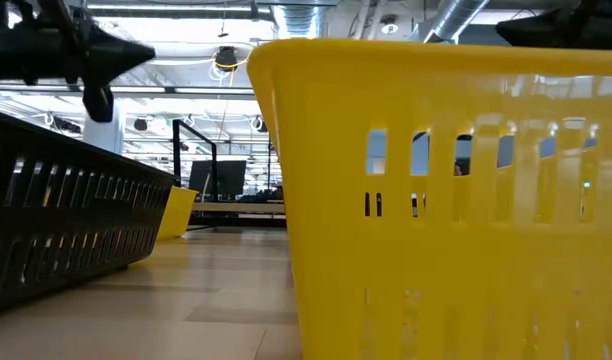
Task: Stack baskets on shelf by color
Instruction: Put the top right green bin on the shelf
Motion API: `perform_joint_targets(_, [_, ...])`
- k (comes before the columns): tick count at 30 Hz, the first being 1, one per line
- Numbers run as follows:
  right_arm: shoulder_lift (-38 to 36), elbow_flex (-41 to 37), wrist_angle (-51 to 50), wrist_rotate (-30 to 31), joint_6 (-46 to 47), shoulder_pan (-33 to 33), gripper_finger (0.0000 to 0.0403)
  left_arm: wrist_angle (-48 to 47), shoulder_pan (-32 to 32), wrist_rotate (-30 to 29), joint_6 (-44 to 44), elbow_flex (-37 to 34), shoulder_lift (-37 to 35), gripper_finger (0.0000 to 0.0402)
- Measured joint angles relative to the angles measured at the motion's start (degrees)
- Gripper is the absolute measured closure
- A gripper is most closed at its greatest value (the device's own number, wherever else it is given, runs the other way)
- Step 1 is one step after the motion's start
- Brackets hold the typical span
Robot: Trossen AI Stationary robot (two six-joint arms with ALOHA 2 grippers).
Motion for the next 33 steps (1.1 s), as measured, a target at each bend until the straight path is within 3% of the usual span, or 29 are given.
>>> perform_joint_targets(4, [0.1, 0.3, 3.0, -0.1, 2.8, 0.0, 0.0369, 3.6, 0.0, -1.8, 7.2, 1.9, 0.2, 0.0401])
perform_joint_targets(11, [0.6, 6.7, -1.9, -0.1, 0.0, 0.0, 0.0369, -18.9, 0.0, -17.1, 9.6, 16.1, 7.7, 0.0401])
perform_joint_targets(15, [2.3, 13.1, -11.4, 1.8, -1.7, 0.0, 0.0369, -37.8, 0.0, -24.8, 1.2, 24.9, 15.1, 0.0401])
perform_joint_targets(21, [6.5, 22.6, -31.0, 12.3, 2.8, 0.0, 0.0354, -57.3, 0.0, -25.8, -16.0, 30.7, 25.4, 0.0367])
perform_joint_targets(28, [14.6, 32.3, -45.8, 15.4, 8.0, 0.0, 0.0308, -56.8, 0.0, -24.3, -20.8, 30.9, 32.9, 0.0305])
perform_joint_targets(33, [22.4, 39.9, -56.1, 19.2, 13.1, -0.3, 0.0286, -54.7, 0.0, -24.1, -22.4, 30.9, 33.5, 0.0292])
